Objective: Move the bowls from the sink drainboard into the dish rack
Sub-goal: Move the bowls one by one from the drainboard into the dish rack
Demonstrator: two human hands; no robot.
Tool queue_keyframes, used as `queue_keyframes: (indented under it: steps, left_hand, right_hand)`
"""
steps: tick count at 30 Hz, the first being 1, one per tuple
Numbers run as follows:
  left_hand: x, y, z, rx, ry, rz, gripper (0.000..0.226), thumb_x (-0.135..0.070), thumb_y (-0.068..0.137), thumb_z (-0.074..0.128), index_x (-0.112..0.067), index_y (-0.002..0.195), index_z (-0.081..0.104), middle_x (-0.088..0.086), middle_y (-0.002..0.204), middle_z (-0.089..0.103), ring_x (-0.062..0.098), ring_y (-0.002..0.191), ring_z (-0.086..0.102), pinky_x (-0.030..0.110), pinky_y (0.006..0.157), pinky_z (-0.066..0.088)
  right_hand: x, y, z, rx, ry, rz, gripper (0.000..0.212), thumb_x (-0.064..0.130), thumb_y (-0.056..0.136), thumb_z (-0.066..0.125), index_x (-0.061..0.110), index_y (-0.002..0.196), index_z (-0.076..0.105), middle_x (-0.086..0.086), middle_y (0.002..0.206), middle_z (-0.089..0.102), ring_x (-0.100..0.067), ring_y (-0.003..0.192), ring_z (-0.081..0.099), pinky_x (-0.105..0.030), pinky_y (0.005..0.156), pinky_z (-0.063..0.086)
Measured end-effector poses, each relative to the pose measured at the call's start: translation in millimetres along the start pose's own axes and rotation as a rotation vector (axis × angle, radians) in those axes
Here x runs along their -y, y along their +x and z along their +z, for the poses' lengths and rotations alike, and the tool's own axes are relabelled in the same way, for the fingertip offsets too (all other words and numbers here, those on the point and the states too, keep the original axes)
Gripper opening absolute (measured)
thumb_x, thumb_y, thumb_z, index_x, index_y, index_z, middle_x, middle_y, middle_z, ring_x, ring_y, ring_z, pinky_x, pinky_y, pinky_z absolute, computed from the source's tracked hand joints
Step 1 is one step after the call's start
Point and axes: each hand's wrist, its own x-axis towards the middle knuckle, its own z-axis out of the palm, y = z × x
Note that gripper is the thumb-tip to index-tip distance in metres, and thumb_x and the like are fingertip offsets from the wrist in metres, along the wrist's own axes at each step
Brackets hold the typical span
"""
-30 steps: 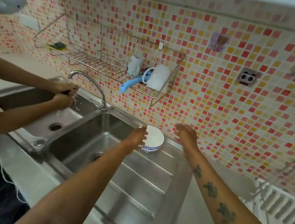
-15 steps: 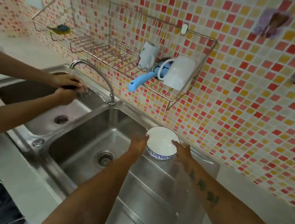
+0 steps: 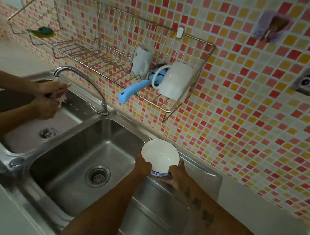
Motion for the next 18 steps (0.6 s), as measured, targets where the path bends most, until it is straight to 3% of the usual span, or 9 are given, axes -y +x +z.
queue_keyframes:
  steps: [1, 2, 3, 4, 5, 7, 11, 15, 18]
  left_hand:
    - [-6, -3, -1, -0.007, 0.073, -0.057, 0.159, -0.077, 0.005, 0.072, -0.015, 0.145, 0.027, -0.001, 0.126, 0.064, 0.018, 0.114, 0.063, 0.029, 0.091, 0.053]
    - [-11, -7, 0, 0.001, 0.152, -0.118, 0.149, -0.065, 0.024, 0.084, -0.009, 0.147, 0.022, 0.012, 0.136, 0.055, 0.03, 0.12, 0.057, 0.037, 0.096, 0.048]
    - [-13, -9, 3, -0.004, 0.136, -0.142, 0.114, -0.034, 0.06, 0.088, -0.006, 0.147, 0.019, 0.019, 0.143, 0.046, 0.035, 0.124, 0.051, 0.042, 0.101, 0.044]
    - [-16, -13, 4, -0.023, 0.076, -0.117, 0.079, -0.004, 0.085, 0.067, -0.003, 0.147, 0.019, 0.022, 0.148, 0.039, 0.035, 0.126, 0.047, 0.042, 0.104, 0.042]
    - [-15, -14, 4, -0.033, 0.047, -0.088, 0.063, 0.009, 0.092, 0.049, -0.003, 0.147, 0.02, 0.021, 0.151, 0.035, 0.035, 0.129, 0.043, 0.04, 0.103, 0.041]
    - [-14, -18, 5, -0.036, 0.068, -0.067, 0.058, 0.012, 0.095, 0.04, -0.004, 0.147, 0.019, 0.018, 0.152, 0.033, 0.035, 0.136, 0.038, 0.034, 0.099, 0.041]
    - [-21, -31, 8, 0.009, 0.041, -0.015, 0.063, 0.02, 0.09, 0.042, 0.0, 0.146, 0.023, 0.02, 0.15, 0.035, 0.038, 0.136, 0.039, 0.039, 0.102, 0.043]
    - [-38, -52, 8, 0.101, 0.003, 0.068, 0.065, 0.008, 0.087, 0.058, -0.007, 0.145, 0.031, 0.018, 0.147, 0.043, 0.031, 0.124, 0.052, 0.023, 0.078, 0.058]
    - [-69, -74, 19, 0.116, 0.137, 0.036, 0.071, 0.009, 0.088, 0.051, -0.017, 0.147, 0.023, 0.011, 0.149, 0.039, 0.03, 0.131, 0.044, 0.046, 0.1, 0.051]
  right_hand:
    - [1, 0, 0, 0.002, -0.009, 0.007, 0.046, 0.038, 0.098, 0.049, 0.028, 0.141, 0.036, -0.007, 0.14, 0.047, -0.028, 0.112, 0.05, -0.053, 0.095, 0.049]
    - [2, 0, 0, 0.001, -0.014, 0.022, 0.046, 0.038, 0.098, 0.049, 0.028, 0.141, 0.036, -0.006, 0.139, 0.047, -0.028, 0.11, 0.049, -0.052, 0.092, 0.051]
    - [3, 1, 0, -0.016, -0.021, 0.037, 0.047, 0.036, 0.098, 0.051, 0.028, 0.141, 0.034, -0.006, 0.138, 0.046, -0.028, 0.109, 0.049, -0.052, 0.09, 0.052]
    - [4, 1, -1, -0.033, -0.026, 0.048, 0.049, 0.034, 0.097, 0.053, 0.029, 0.141, 0.033, -0.007, 0.138, 0.046, -0.03, 0.109, 0.049, -0.054, 0.089, 0.052]
    - [5, 0, -1, -0.039, -0.019, 0.06, 0.05, 0.034, 0.096, 0.055, 0.029, 0.141, 0.033, -0.007, 0.139, 0.046, -0.032, 0.111, 0.05, -0.055, 0.09, 0.053]
    - [5, -6, -1, -0.044, -0.01, 0.071, 0.048, 0.033, 0.095, 0.056, 0.029, 0.138, 0.036, -0.008, 0.135, 0.047, -0.036, 0.112, 0.052, -0.06, 0.089, 0.053]
    - [13, -36, -3, -0.067, 0.022, 0.074, 0.039, 0.031, 0.096, 0.054, 0.031, 0.132, 0.038, -0.01, 0.132, 0.047, -0.04, 0.11, 0.055, -0.062, 0.083, 0.054]
    - [31, -73, -14, -0.053, -0.01, -0.058, 0.048, 0.018, 0.094, 0.057, 0.028, 0.137, 0.038, -0.008, 0.136, 0.047, -0.04, 0.102, 0.057, -0.056, 0.059, 0.06]
    - [42, -108, -29, -0.021, 0.0, -0.198, 0.06, -0.001, 0.089, 0.055, 0.026, 0.139, 0.038, -0.009, 0.139, 0.046, -0.041, 0.109, 0.054, -0.05, 0.053, 0.06]
